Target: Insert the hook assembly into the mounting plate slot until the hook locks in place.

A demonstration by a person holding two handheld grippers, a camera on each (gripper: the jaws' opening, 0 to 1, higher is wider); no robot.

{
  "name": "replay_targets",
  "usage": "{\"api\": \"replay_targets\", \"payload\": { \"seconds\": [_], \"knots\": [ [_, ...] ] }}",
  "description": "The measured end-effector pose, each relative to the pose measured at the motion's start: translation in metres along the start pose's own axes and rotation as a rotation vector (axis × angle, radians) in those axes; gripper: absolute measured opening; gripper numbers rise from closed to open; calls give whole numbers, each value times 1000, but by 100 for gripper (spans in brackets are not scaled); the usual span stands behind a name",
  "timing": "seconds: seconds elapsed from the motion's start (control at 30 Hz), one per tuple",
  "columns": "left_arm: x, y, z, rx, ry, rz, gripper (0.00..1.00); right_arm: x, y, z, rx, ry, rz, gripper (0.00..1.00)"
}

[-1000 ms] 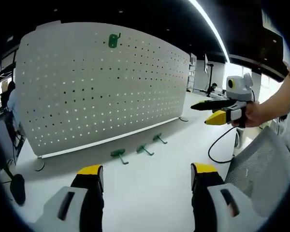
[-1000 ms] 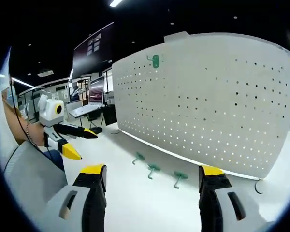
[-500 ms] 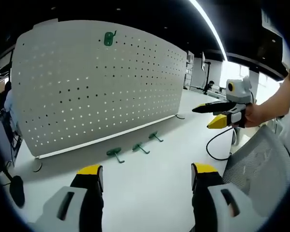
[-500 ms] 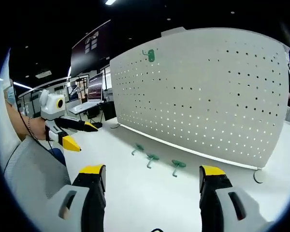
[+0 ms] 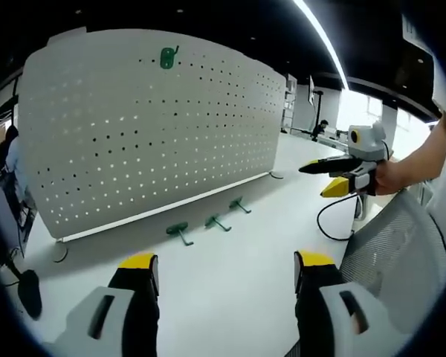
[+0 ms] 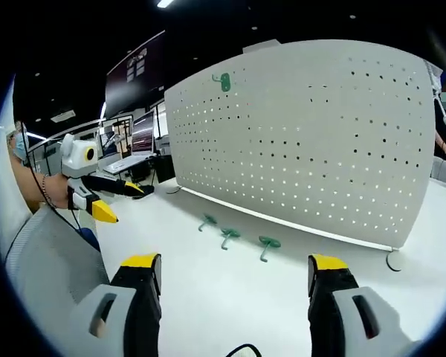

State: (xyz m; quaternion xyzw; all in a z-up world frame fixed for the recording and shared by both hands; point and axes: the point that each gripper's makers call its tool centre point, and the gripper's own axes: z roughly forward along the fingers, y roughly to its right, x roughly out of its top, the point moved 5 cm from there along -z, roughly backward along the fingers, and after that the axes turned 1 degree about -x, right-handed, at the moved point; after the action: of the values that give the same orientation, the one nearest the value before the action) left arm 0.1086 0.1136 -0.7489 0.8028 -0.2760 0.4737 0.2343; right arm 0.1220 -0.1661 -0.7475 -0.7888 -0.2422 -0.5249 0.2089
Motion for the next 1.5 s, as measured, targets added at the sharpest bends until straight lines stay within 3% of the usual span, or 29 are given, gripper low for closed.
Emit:
{"api": "replay_targets", "payload": {
  "seconds": [0.43, 0.9, 1.5],
  "knots": [
    [-7, -14, -12, 25, -17, -18, 77, -6, 0, -8, 1, -35, -2, 79],
    [-10, -13, -10, 12, -28, -23, 77, -10, 0, -10, 7, -58, 2, 78],
    [-4, -28, 9, -44, -129, 67, 77, -14, -4, -6, 27, -85, -17, 77]
  ]
}}
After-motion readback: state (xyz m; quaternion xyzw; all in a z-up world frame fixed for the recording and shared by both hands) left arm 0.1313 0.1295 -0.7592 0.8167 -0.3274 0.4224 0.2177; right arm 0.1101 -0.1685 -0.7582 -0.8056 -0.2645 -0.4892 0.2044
